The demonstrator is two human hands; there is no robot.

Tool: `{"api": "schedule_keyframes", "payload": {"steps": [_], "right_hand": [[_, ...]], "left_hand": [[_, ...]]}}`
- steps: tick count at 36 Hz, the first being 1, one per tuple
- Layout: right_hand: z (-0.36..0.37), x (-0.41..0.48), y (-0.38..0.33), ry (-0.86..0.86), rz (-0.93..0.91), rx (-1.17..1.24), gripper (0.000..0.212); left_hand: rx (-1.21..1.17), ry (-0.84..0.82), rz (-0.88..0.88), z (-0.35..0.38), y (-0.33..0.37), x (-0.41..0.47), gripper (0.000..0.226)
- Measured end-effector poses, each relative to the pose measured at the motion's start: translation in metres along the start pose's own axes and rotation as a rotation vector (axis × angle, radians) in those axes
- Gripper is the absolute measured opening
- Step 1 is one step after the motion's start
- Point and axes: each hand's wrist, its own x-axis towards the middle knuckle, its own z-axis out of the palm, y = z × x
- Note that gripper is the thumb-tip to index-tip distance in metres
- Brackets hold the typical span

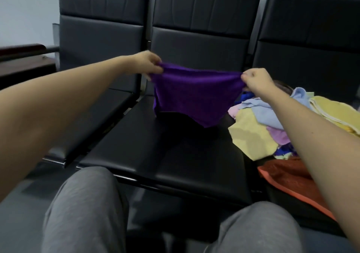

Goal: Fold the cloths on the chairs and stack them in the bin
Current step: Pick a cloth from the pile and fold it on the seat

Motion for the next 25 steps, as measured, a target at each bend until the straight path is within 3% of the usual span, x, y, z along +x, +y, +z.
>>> {"api": "schedule_keyframes", "payload": {"steps": [3, 6, 9, 12, 15, 18, 25], "right_hand": [[-0.011, -0.017, 0.003, -0.426, 0.084, -0.144, 0.018], [-0.011, -0.034, 0.006, -0.85, 0.176, -0.251, 0.021], [0.004, -0.045, 0.018, -1.065, 0.253, -0.356, 0.023], [0.02, -0.052, 0.032, -1.15, 0.325, -0.397, 0.025], [0.031, -0.055, 0.042, -1.175, 0.384, -0.363, 0.026], [0.044, -0.053, 0.05, -1.062, 0.368, -0.306, 0.026], [0.082, -0.035, 0.068, -0.487, 0.116, -0.224, 0.014]], "left_hand": [[0.109, -0.364, -0.128, 0.0, -0.016, -0.019, 0.006], [0.169, -0.561, -0.248, 0.009, -0.028, -0.031, 0.021], [0.173, -0.694, -0.345, 0.023, -0.039, -0.04, 0.028], [0.135, -0.834, -0.462, 0.035, -0.051, -0.047, 0.032], [0.153, -0.898, -0.548, 0.042, -0.062, -0.05, 0.037], [0.166, -0.847, -0.589, 0.051, -0.074, -0.046, 0.036], [0.152, -0.315, -0.516, 0.075, -0.105, -0.016, 0.025]]}}
